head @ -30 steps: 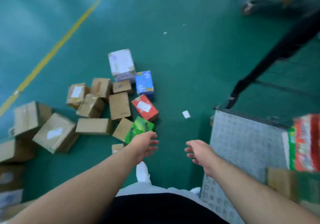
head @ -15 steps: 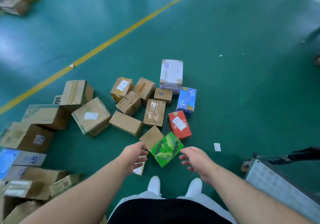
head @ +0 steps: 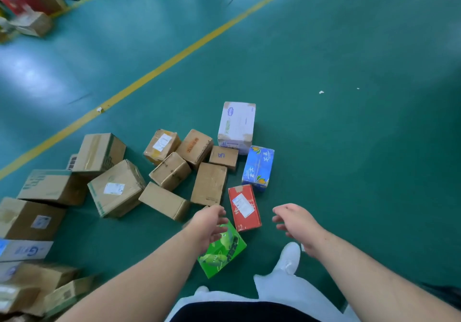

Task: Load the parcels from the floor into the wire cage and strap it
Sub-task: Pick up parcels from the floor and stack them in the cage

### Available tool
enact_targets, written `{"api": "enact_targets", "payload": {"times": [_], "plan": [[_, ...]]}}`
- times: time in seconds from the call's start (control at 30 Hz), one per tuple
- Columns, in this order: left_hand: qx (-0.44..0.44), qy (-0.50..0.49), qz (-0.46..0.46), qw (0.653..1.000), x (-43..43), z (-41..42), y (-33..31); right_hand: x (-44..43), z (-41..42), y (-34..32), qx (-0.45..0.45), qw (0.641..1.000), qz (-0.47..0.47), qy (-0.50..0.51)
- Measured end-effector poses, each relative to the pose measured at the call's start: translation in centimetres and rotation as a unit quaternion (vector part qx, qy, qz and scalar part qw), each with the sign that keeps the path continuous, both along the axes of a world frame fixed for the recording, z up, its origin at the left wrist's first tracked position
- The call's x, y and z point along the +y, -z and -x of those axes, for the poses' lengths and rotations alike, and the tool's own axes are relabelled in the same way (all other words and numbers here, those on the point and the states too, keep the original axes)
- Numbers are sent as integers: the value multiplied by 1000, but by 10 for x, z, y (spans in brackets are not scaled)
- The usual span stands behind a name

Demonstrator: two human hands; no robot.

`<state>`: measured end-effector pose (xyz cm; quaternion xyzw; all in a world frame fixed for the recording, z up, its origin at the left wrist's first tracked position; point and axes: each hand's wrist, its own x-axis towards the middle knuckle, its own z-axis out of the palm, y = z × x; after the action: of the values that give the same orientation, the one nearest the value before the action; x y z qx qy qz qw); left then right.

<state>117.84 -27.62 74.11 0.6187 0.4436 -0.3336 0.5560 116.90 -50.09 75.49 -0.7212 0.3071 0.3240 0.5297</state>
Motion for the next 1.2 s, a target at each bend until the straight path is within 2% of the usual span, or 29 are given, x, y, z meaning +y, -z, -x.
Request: {"api": "enact_targets", "payload": {"times": [0.2,0.33,0.47,0.6,0.73,0.87,1.03,1.2], "plan": [[-24,-8,38,999,-114,-66,-22,-113,-72,-13,5,1000,22,-1],[-36,-4,53,998,-154,-107,-37,-141,-127,-22,-3,1000,8,-30],[-31,-27,33,999,-170,-160,-38,-150,-187,-26,-15,999,-29,-34],[-13,-79,34,996,-181,-218,-14,-168,-243,-19,1,999,-12,-51],[3,-57,29,998,-191,-288,13,-201,-303,-16,10,999,14,-43],[-12,-13,24,1000,-195,-366,4,-234,-363,-25,18,997,57,-56],[-56,-24,14,998,-199,-465,-17,-243,-453,-30,17,991,78,-103],[-35,-88,8,995,-208,-516,1,-246,-537,-17,15,975,69,-213]]}}
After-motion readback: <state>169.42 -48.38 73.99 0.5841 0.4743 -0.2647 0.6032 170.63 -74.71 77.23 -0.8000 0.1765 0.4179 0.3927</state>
